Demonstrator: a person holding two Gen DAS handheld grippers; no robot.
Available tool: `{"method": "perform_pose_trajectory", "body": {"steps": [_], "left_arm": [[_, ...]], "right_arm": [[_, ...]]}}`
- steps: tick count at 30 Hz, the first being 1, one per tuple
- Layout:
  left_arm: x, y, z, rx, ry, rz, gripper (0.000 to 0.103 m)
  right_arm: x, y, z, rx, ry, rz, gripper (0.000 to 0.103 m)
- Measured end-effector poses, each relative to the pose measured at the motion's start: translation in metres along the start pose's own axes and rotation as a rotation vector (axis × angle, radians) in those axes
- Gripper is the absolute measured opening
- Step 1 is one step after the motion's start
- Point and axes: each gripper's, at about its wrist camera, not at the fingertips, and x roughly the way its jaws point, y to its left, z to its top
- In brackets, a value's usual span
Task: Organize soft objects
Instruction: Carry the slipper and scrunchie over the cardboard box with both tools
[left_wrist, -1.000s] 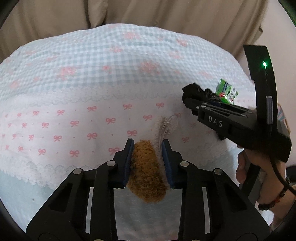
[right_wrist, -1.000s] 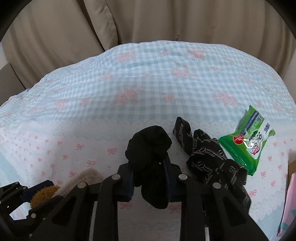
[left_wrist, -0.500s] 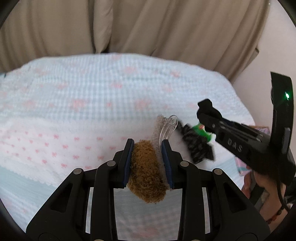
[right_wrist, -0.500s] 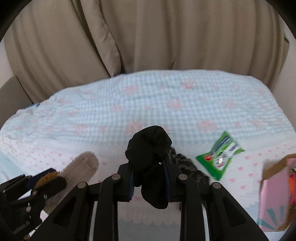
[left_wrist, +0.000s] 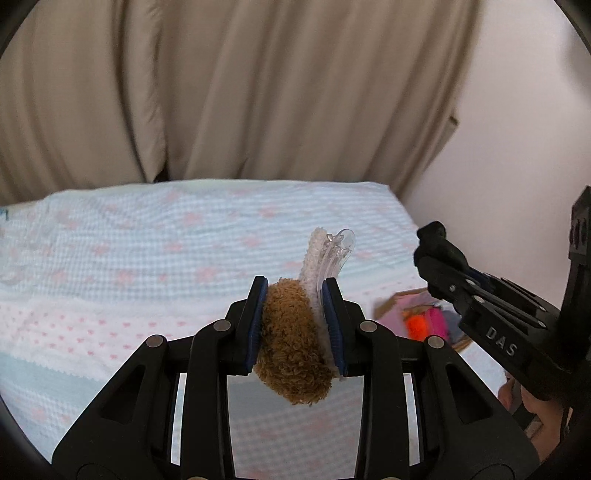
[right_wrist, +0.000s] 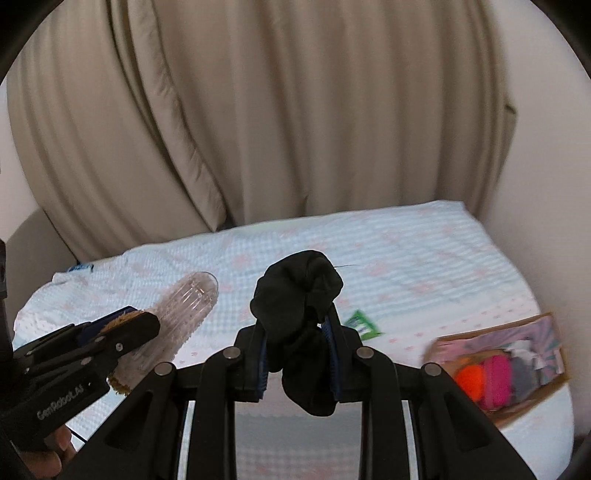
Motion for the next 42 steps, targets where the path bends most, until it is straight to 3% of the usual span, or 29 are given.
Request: {"method": "perform_pose_trajectory", "body": {"steps": [11, 18, 26, 33, 42], "left_arm": [[-0.015, -0.159, -0.002, 0.016, 0.004, -0.021, 0.027], [0.029, -0.252, -0.013, 0.039, 0.053, -0.051, 0.027], [0.100, -0.315, -0.032, 0.053, 0.164, -0.050, 0.027], [0.177, -0.328, -0.053, 0.039, 0.296, -0.036, 0.027], [0.276, -0.346, -0.074, 0.091, 0.437, -0.027, 0.027]], "right_arm": [[-0.106, -0.143, 0.006, 0.010, -0.027, -0.044, 0.023], [-0.120, -0.237, -0.008, 0.053, 0.021, -0.077, 0.023], [-0.091, -0.325, -0.022, 0.106, 0.119, -0.098, 0.023], [-0.039, -0.376, -0.038, 0.153, 0.231, -0.087, 0.023], [0.038, -0.424, -0.056, 0.222, 0.353, -0.074, 0.023]]}}
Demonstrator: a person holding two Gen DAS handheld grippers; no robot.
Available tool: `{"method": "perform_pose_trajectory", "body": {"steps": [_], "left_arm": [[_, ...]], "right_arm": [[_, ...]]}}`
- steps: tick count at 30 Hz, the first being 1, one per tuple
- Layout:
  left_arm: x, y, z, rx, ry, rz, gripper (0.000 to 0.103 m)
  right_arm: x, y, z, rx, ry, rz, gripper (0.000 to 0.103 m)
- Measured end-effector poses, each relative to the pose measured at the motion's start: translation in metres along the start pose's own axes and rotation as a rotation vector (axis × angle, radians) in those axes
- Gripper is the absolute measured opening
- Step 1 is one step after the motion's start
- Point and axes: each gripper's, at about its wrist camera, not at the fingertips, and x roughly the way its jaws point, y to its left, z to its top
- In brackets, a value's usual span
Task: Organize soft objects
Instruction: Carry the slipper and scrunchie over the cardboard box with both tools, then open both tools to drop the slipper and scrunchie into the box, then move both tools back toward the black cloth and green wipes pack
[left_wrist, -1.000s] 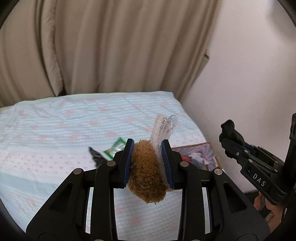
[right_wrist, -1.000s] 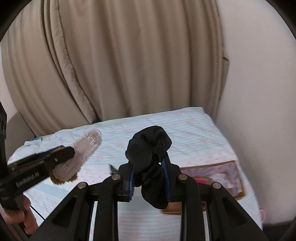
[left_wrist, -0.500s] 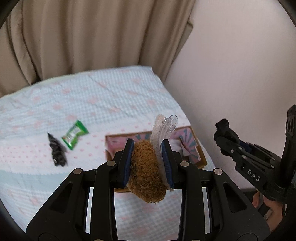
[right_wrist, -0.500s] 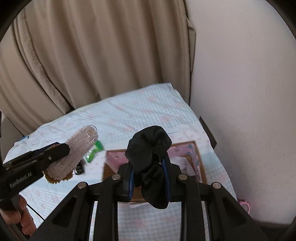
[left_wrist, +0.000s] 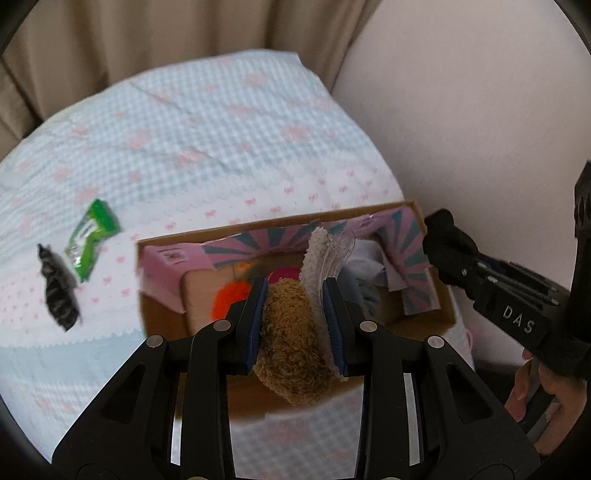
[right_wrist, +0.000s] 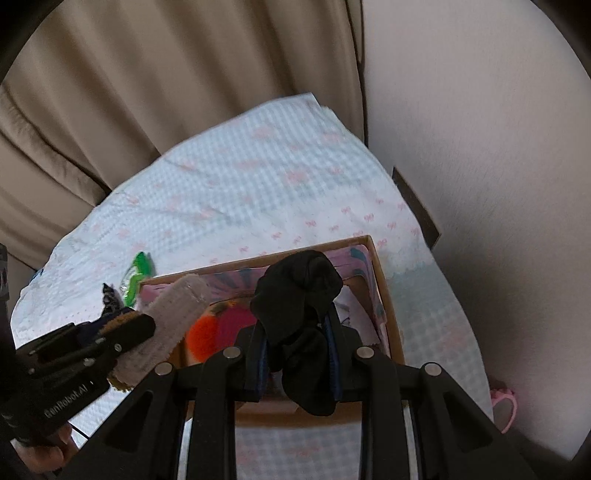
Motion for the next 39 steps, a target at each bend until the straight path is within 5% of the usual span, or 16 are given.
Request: {"method": "perform_pose_trajectory", "body": {"steps": [10, 11, 12, 14, 16, 27, 39], "left_arm": [[0.049, -0.003, 0.009, 0.090, 0.092, 0.048, 0.029], [0.047, -0.004, 0.009, 0.106, 0.084, 0.049, 0.040], [0.047, -0.004, 0.008, 0.118, 0.088, 0.076, 0.069], [0.045, -0.002, 0.008, 0.125, 0.082, 0.127, 0.102], [0.042, 0.002, 0.007, 0.111, 0.071, 0.114, 0.102], [0.011, 0.000, 0.008, 0.094, 0.040, 0.112, 0.102], [-0.085, -0.006, -0.008, 0.087, -0.084, 0.106, 0.102]], "right_arm": [[0.061, -0.021, 0.008, 0.068, 0.123, 0.002, 0.024], [0.064, -0.022, 0.008, 0.076, 0.133, 0.004, 0.025], [0.067, -0.023, 0.009, 0.083, 0.147, 0.005, 0.029], [0.070, -0.023, 0.011, 0.078, 0.161, -0.018, 0.079], [0.067, -0.024, 0.011, 0.083, 0.153, 0.023, 0.103], [0.039, -0.018, 0.011, 0.090, 0.074, 0.038, 0.103], [-0.040, 0.004, 0.006, 0.022, -0.022, 0.010, 0.103]]}}
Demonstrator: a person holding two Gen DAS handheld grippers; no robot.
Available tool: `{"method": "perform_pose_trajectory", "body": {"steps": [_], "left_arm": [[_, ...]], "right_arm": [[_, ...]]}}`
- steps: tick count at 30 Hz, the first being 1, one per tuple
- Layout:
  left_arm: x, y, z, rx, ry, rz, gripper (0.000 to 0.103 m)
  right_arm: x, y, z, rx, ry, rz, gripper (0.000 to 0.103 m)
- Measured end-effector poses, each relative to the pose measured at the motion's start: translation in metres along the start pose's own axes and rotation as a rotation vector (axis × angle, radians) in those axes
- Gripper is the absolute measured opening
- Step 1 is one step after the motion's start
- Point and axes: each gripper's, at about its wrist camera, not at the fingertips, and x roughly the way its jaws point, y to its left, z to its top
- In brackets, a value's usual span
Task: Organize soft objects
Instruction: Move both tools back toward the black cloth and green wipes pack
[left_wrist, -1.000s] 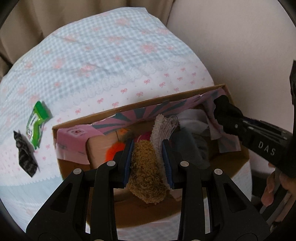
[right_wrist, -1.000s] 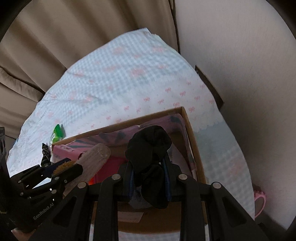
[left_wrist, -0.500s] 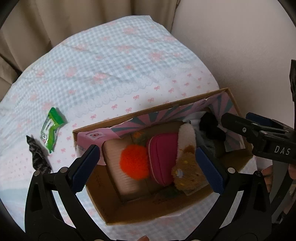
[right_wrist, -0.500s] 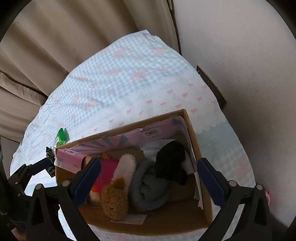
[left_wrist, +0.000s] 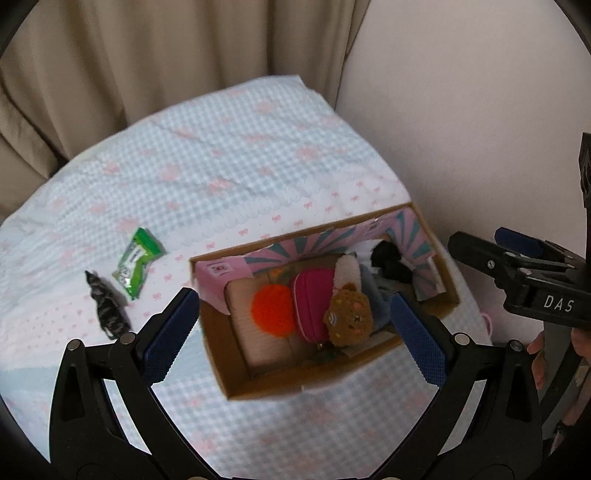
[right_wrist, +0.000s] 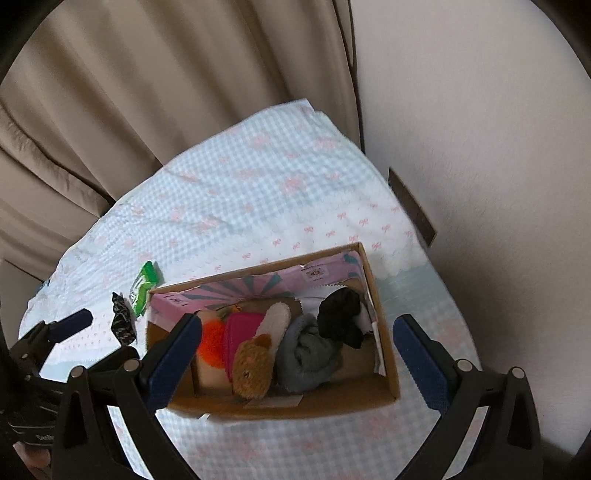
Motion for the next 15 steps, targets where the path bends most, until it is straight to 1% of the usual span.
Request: {"method": "perform_pose_trajectory", "body": {"steps": [9, 15], "left_arm": [[-0.101, 0.023, -0.018, -0.051, -0.138, 0.003, 0.102], [-0.172, 0.054, -0.044, -0.099, -0.255, 0.046, 0.102]], "right_arm": [[-0.091, 0.048, -0.010, -0.081, -0.122, -0.008, 0.103], [-0.149, 0.094, -0.029, -0.152, -0.248, -0.006, 0.103]]}}
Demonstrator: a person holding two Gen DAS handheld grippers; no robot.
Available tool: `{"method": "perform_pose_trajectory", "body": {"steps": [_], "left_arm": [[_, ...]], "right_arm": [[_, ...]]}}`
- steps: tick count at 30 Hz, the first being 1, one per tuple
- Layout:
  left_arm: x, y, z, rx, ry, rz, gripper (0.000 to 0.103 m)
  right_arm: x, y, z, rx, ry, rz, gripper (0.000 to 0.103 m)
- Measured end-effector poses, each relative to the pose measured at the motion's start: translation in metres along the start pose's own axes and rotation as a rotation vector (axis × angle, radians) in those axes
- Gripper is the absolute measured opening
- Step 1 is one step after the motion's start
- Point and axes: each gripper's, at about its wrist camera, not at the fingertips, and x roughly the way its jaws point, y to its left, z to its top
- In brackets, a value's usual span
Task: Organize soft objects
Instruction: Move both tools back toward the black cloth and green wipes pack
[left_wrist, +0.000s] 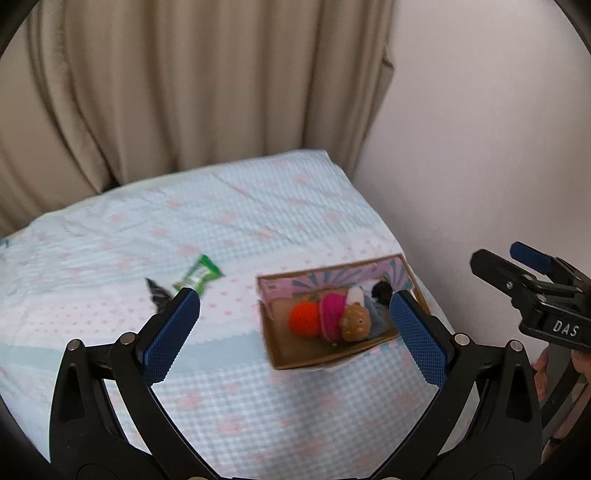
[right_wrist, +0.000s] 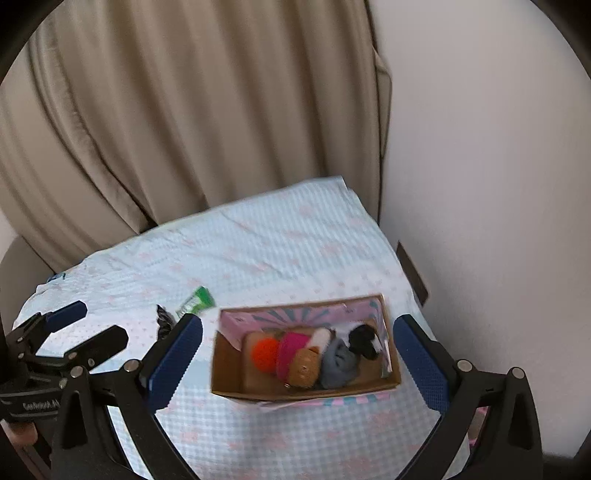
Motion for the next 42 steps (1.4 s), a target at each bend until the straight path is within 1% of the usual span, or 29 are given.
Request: {"method": "perform_pose_trajectory", "body": {"steps": [6, 8, 11, 15, 20, 21, 24, 29, 32, 38, 42], "left_arm": [[-0.060, 0.043, -0.016, -0.032, -0.072, 0.040, 0.102], [-0.074, 0.059, -0.024, -0.046, -0.083, 0.049, 0.102], [-0.093, 0.087, -0.039, -0.059, -0.089, 0.061, 0.102], [-0.102, 0.125, -0.053, -0.080, -0.077, 0.055, 0.102], [-0.091, 0.164, -0.063, -0.098, -0.050, 0.059, 0.102], [-0.086, 0.174, -0.064, -0.106, -0.044, 0.060, 0.102], [-0.068, 0.195, -0.065, -0.121, -0.023, 0.063, 0.102], [-0.025, 0.233, -0.065, -0.170, 0.024, 0.071, 0.102], [0.004, 0.249, -0.064, -0.205, 0.047, 0.075, 0.102], [0.078, 0.275, -0.061, -0.252, 0.120, 0.080, 0.102], [0.139, 0.287, -0.065, -0.292, 0.164, 0.055, 0.100]], "right_arm": [[-0.044, 0.046, -0.011, -0.031, -0.096, 0.000, 0.103], [-0.055, 0.062, -0.017, -0.050, -0.110, -0.007, 0.103], [-0.065, 0.084, -0.026, -0.069, -0.113, 0.009, 0.103], [-0.065, 0.114, -0.035, -0.075, -0.105, 0.020, 0.103], [-0.047, 0.151, -0.036, -0.050, -0.100, 0.047, 0.103], [-0.044, 0.158, -0.037, -0.048, -0.096, 0.050, 0.103], [-0.019, 0.178, -0.034, -0.032, -0.067, 0.053, 0.103], [0.038, 0.206, -0.025, 0.007, 0.008, 0.068, 0.103], [0.080, 0.218, -0.017, 0.011, 0.053, 0.079, 0.103], [0.172, 0.239, -0.006, 0.008, 0.140, 0.094, 0.103], [0.239, 0.247, -0.009, 0.022, 0.207, 0.101, 0.103]]}}
